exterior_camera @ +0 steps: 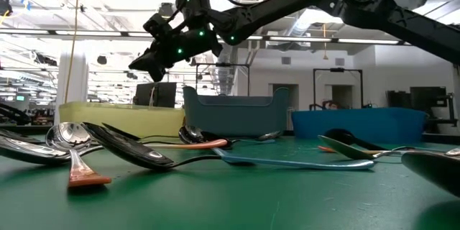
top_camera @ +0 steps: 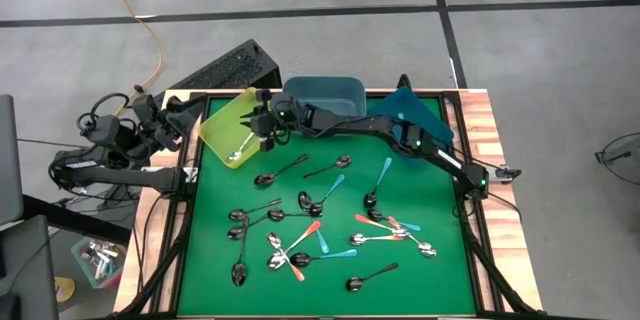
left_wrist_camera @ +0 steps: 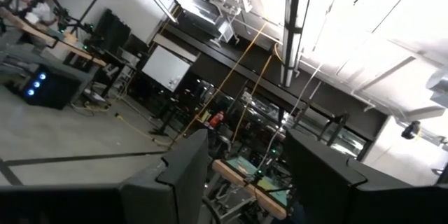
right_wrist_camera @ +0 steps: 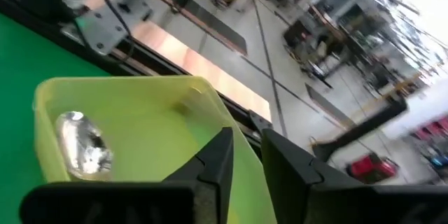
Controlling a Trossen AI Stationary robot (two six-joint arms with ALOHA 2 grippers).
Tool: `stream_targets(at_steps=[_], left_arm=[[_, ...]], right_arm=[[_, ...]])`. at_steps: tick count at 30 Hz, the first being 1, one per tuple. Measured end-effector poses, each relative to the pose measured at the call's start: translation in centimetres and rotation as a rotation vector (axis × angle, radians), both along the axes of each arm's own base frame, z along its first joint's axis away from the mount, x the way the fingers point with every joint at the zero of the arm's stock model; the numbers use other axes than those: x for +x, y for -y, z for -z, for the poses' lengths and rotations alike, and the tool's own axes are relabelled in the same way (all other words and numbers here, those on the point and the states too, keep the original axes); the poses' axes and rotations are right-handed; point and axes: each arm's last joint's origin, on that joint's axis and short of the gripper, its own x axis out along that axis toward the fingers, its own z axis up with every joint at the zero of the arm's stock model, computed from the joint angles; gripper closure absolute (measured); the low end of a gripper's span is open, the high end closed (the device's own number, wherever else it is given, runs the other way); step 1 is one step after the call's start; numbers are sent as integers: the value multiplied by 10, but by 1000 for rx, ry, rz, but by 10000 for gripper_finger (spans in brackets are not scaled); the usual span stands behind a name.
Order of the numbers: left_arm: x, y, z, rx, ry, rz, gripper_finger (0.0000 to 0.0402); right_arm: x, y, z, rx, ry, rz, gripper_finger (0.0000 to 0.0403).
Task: Sort silverware by color (type)
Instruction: Put the orange spoon into the yellow bin, then put the black spoon into the light blue bin
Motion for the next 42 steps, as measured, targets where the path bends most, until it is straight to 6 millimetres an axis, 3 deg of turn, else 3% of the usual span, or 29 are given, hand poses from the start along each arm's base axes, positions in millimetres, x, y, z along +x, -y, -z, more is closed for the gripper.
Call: stream_targets(at_steps=[2, 4, 8, 12, 17, 24, 29, 33, 37, 42], left_arm=[[0, 0, 0, -1, 0, -2, 226], [0, 0, 0, -1, 0, -5, 226], [-1, -1, 0, 6, -9, -35, 226], [-2, -2, -1, 5, -5, -69, 226], [-2, -1, -1, 11, -4, -69, 226], [-4, 0, -3, 1, 10, 1, 226], [-12, 0, -8, -6, -57, -8, 226], [-18, 0, -14, 32, -111, -27, 226], [-22, 1, -17, 41, -138, 11, 226], [-26, 4, -21, 35, -130, 143, 226]], right_arm=[[-1, -5, -10, -12, 14, 35, 292], [-5, -10, -31, -28, 52, 68, 290], [-31, -24, -107, -71, 152, 253, 290], [-75, -44, -172, -43, 110, 442, 290], [-130, -69, -205, 188, -37, 490, 290], [-229, -105, -255, 512, -116, 572, 290], [-281, -136, -267, 814, -131, 669, 290], [-299, -164, -261, 947, -192, 735, 290], [-292, -197, -244, 960, -299, 751, 290], [-263, -242, -214, 814, -424, 678, 290]])
